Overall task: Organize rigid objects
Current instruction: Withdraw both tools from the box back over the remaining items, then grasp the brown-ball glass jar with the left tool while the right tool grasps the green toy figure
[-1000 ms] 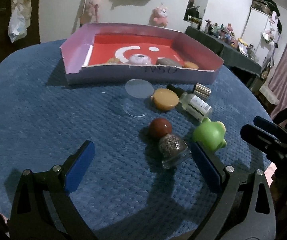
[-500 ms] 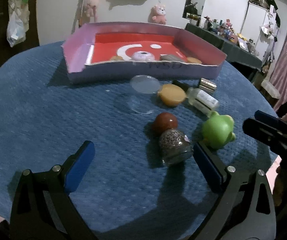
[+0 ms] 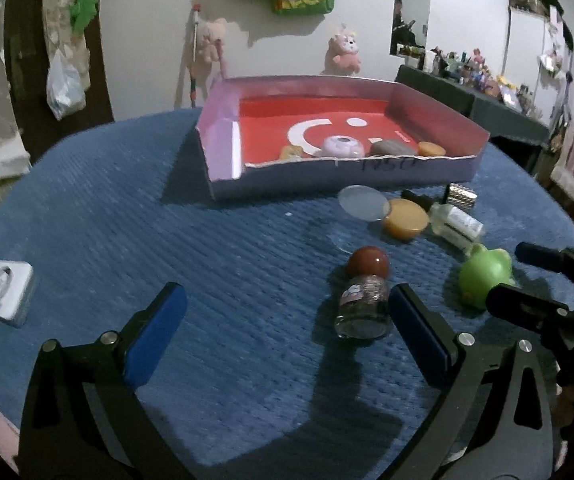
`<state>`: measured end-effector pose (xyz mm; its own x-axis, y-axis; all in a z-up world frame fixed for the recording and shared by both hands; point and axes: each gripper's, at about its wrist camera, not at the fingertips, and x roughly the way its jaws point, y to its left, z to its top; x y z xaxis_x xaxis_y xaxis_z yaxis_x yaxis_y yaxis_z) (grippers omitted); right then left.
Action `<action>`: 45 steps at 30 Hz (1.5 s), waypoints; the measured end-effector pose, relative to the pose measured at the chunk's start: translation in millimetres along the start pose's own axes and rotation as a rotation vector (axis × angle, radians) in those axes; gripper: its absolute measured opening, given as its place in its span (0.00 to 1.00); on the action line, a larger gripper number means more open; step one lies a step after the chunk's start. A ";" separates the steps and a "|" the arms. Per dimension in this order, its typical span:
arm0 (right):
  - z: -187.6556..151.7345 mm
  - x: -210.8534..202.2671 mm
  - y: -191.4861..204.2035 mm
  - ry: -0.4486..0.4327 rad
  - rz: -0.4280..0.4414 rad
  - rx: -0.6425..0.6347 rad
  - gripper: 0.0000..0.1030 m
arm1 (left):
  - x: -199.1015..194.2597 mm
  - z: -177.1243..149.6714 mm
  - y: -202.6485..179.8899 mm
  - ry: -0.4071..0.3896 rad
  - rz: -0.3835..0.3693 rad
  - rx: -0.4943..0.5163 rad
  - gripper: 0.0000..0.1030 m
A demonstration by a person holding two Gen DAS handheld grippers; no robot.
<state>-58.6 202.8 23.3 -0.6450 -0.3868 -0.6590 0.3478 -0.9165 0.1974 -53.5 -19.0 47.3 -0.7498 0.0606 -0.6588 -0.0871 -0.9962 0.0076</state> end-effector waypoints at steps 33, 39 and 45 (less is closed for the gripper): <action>-0.8 21.1 21.2 0.004 -0.026 -0.096 0.74 | 23.2 -0.4 -2.6 0.101 -0.127 -0.003 0.68; -3.0 19.6 20.9 -0.006 -0.021 -0.101 0.54 | 23.2 1.6 -10.6 0.090 -0.170 0.005 0.28; 0.3 3.1 20.8 -0.051 -0.009 -0.106 0.54 | 17.1 5.4 -16.9 0.088 -0.180 0.020 0.28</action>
<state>-53.5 182.5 25.5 -0.6814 -0.3862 -0.6217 0.4106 -0.9049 0.1122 -68.4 -0.7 40.0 -0.6611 0.2307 -0.7140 -0.2278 -0.9684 -0.1020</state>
